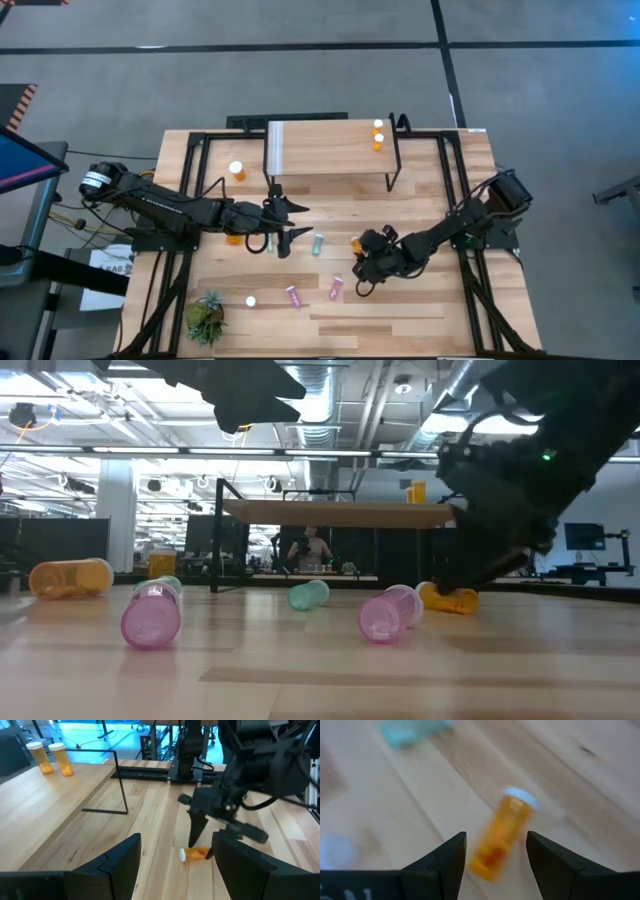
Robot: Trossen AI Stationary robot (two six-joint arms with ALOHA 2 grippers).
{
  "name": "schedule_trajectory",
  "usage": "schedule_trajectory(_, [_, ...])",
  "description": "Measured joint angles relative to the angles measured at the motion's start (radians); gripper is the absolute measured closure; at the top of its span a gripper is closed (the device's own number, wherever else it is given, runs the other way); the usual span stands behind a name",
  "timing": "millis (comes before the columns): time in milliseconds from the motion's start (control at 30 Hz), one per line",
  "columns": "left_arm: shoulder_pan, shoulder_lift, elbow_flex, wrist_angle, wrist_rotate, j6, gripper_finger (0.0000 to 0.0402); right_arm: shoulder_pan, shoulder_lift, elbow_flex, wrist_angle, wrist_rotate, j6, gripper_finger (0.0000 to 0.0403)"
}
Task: Pick and place medicine bottles onto shelf by color
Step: Put the small orange pill bottle on the shelf aligned with the other small orange pill bottle
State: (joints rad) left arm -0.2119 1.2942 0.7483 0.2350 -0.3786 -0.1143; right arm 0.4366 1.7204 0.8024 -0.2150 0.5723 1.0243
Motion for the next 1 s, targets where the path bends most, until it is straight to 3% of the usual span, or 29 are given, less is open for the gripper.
schedule_trajectory(367, [0.0,0.0,0.0,-0.001,0.0,-0.002,0.0168,0.0,0.064,0.003,0.04,-0.018,-0.004,0.0177])
schedule_trajectory(767, [0.0,0.0,0.0,0.0,0.001,-0.002,0.0168,-0.001,0.043,0.001,0.004,-0.032,-0.038,0.0294])
schedule_trajectory(1000, [-0.019,0.0,0.0,0.095,0.06,0.079,0.0168,0.005,-0.006,-0.002,0.073,0.003,-0.073,0.0292])
